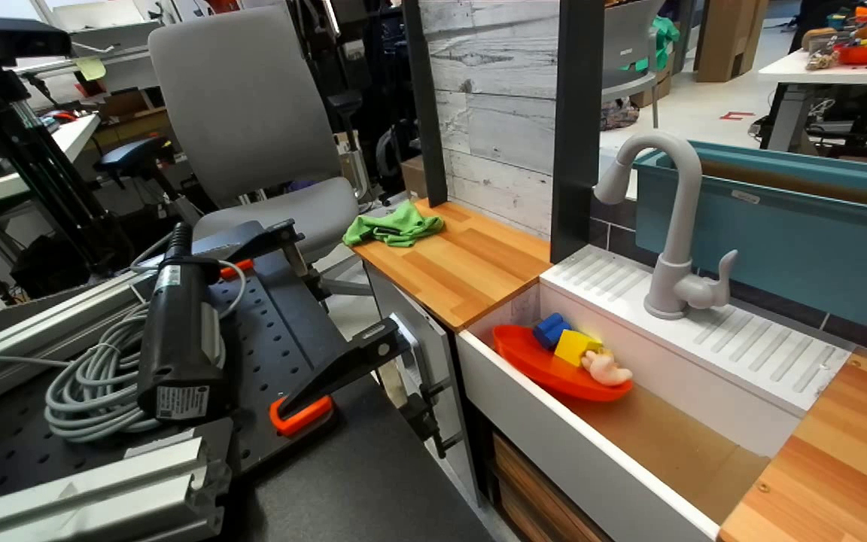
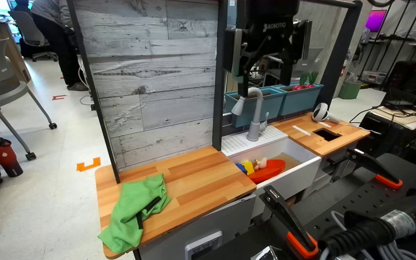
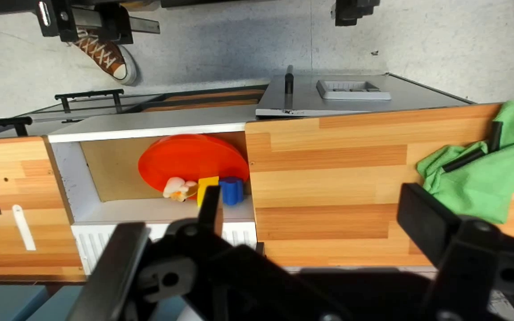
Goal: Push the towel to the right
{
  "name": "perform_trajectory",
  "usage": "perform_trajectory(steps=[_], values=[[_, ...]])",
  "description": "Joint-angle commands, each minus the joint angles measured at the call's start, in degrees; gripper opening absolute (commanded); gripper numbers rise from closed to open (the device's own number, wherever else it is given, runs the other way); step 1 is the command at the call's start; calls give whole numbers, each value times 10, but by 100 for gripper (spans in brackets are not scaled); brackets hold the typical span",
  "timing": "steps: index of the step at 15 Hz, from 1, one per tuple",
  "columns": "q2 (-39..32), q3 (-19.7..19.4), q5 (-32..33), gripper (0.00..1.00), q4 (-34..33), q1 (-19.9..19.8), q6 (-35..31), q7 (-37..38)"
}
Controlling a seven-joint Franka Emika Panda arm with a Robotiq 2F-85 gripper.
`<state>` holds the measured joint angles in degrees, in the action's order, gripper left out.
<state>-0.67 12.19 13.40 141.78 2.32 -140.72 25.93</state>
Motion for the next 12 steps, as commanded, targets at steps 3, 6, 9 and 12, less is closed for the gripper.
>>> perform_trajectory(steps=[3, 6, 9, 12], values=[[0, -20, 12, 100, 1, 22, -9, 7], [-34, -10, -23, 100, -18, 42, -48, -51], [-102, 2, -37, 100, -66, 73, -75, -86], [-172, 5, -48, 100, -121, 101, -86, -115]])
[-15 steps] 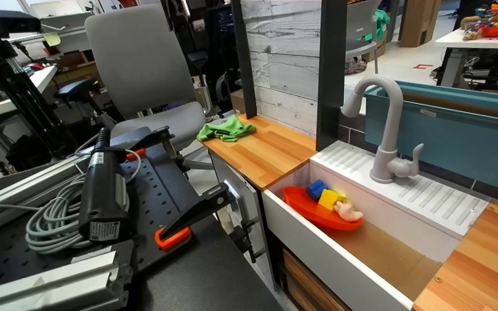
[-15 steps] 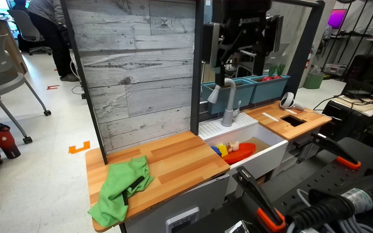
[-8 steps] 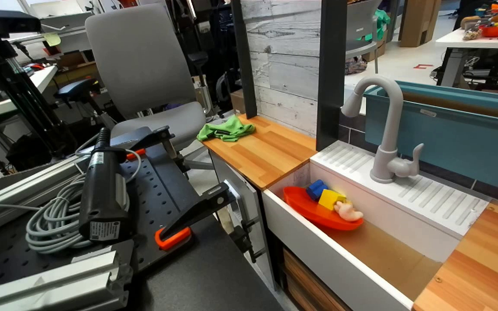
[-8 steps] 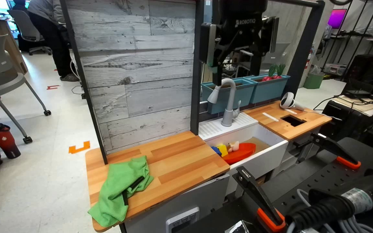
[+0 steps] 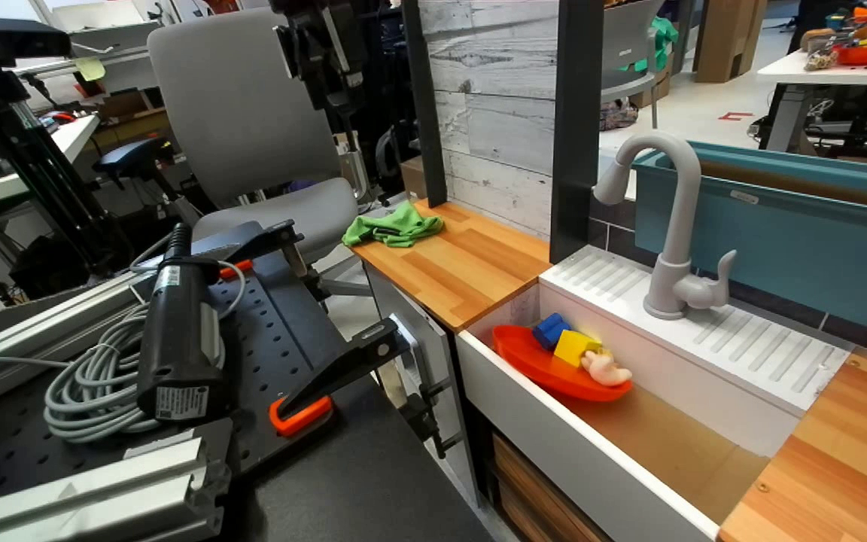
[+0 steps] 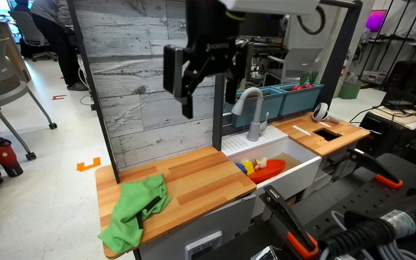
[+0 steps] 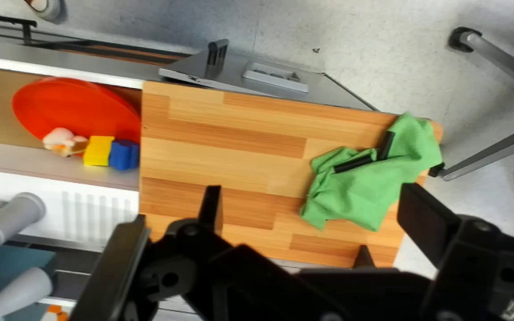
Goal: Push the towel to the right
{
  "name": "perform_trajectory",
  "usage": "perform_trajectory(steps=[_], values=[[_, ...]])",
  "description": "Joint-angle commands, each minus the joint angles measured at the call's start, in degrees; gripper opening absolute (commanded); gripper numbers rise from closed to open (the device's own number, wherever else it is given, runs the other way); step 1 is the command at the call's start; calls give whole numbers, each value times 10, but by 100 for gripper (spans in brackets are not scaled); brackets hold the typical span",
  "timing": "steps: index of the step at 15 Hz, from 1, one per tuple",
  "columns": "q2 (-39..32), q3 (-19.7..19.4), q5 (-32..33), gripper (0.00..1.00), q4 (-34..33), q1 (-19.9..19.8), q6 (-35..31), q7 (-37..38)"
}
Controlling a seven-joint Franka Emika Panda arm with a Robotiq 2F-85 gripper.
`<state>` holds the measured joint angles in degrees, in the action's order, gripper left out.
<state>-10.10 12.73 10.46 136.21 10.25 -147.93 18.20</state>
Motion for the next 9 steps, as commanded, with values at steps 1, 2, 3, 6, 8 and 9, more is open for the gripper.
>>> perform_trajectory(steps=[1, 2, 3, 6, 8, 9], values=[[-104, -4, -16, 100, -87, 32, -17, -37], [-131, -6, -21, 100, -110, 39, -12, -44], [-153, -8, -22, 100, -131, 46, -7, -46], [-239, -11, -31, 100, -212, 61, 7, -64], [-289, -17, -33, 100, -264, 76, 13, -68], [-314, -19, -34, 100, -290, 83, 12, -70]])
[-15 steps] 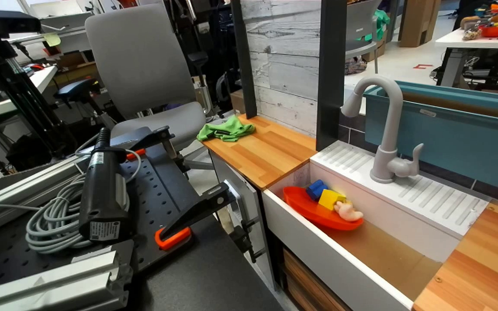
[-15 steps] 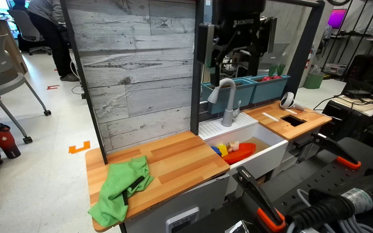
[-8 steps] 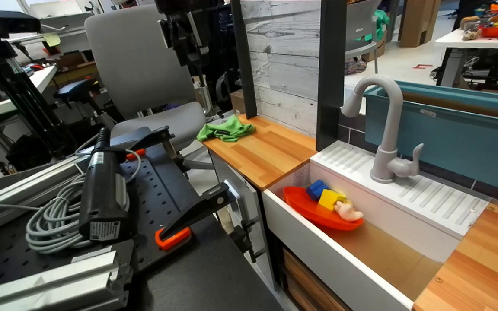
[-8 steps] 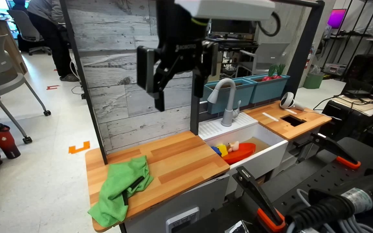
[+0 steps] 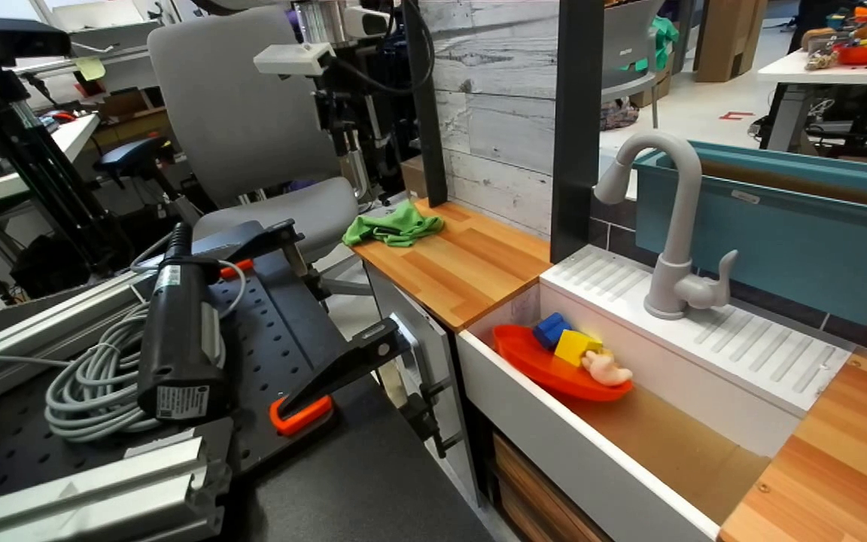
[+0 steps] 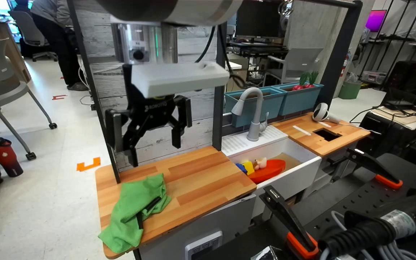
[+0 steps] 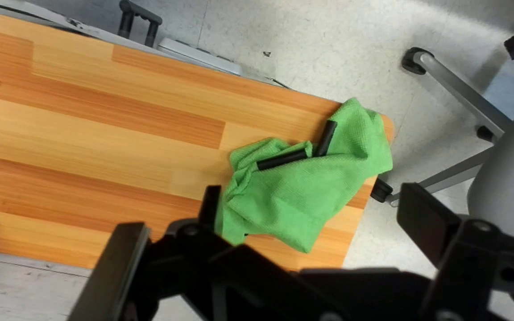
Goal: Push the towel to the right
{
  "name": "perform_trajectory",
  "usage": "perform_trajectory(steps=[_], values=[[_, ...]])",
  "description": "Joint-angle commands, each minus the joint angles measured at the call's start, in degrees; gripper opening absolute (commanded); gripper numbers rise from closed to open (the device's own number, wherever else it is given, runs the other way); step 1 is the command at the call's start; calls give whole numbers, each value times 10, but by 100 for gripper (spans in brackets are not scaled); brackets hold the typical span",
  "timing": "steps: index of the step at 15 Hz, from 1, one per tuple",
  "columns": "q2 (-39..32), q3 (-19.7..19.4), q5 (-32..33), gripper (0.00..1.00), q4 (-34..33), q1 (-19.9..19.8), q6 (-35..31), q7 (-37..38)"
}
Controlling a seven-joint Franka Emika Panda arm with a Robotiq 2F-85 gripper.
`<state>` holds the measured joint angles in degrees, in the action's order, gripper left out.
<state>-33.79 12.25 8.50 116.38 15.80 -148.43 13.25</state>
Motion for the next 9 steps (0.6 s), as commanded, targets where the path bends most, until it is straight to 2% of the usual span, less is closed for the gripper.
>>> perform_trajectory(steps=[1, 5, 9], values=[[-103, -15, -14, 100, -119, 34, 21, -22], [-182, -24, -15, 100, -203, 58, 39, -21], [-240, -31, -20, 100, -267, 65, 68, -22]])
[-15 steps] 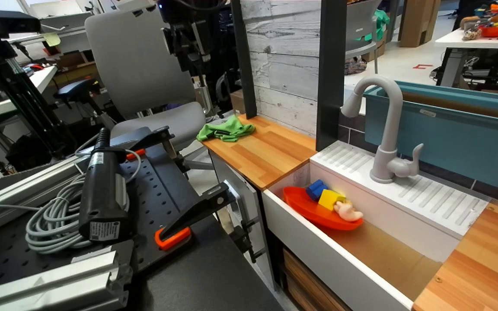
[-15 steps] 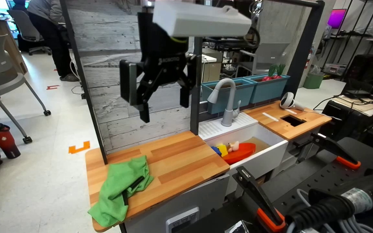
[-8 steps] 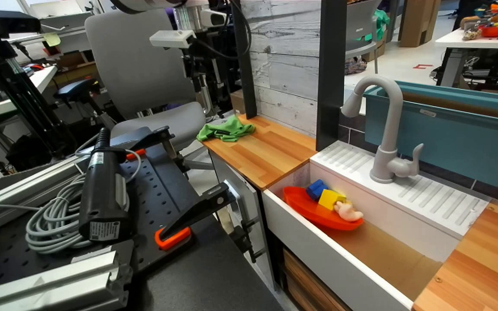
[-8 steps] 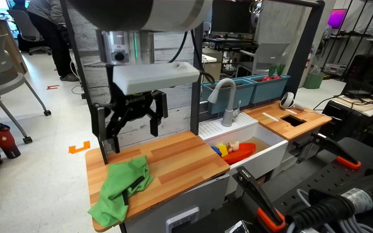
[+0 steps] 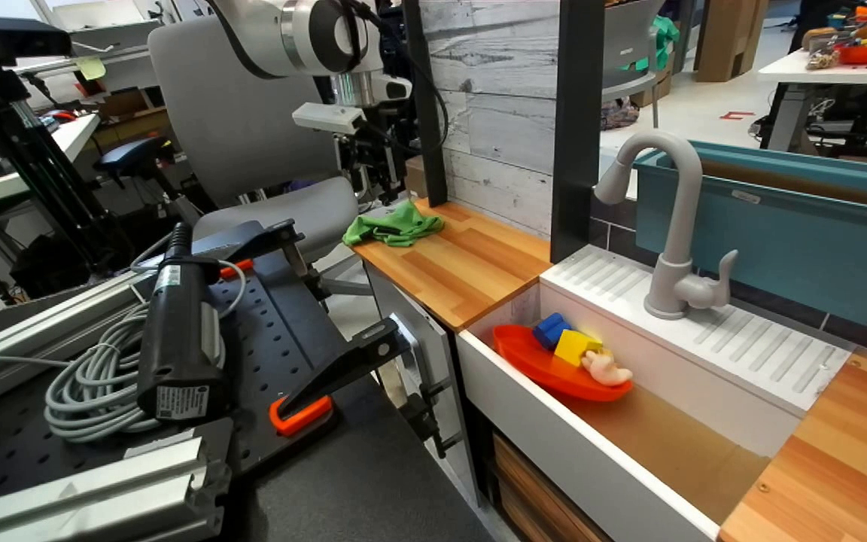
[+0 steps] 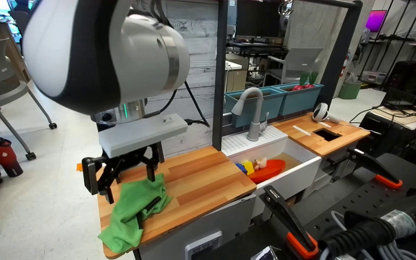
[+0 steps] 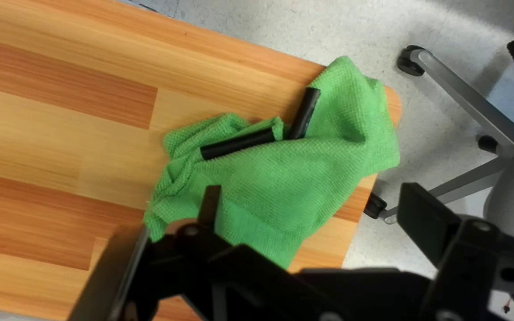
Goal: Push the towel to the right
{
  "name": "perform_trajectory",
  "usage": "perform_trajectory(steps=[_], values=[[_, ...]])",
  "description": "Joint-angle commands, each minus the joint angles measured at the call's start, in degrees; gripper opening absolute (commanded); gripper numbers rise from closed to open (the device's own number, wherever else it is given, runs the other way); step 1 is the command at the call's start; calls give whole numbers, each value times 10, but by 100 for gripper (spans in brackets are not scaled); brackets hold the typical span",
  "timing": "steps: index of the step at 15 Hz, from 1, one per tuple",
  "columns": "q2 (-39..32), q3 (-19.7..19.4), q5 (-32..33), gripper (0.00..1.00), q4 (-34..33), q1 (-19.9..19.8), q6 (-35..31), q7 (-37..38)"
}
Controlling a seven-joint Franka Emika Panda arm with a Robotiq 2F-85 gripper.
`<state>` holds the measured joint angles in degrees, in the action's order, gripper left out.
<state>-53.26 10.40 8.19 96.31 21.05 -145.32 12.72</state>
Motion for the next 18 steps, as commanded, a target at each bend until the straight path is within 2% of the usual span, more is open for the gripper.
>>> perform_trajectory(steps=[1, 10, 14, 18], values=[[-59, -13, -18, 100, -81, 14, 45, -18], [-147, -32, -11, 100, -182, 26, 86, -26], [-166, -48, -9, 100, -201, 24, 93, -21], [-161, -62, -10, 100, -185, 15, 83, -18]])
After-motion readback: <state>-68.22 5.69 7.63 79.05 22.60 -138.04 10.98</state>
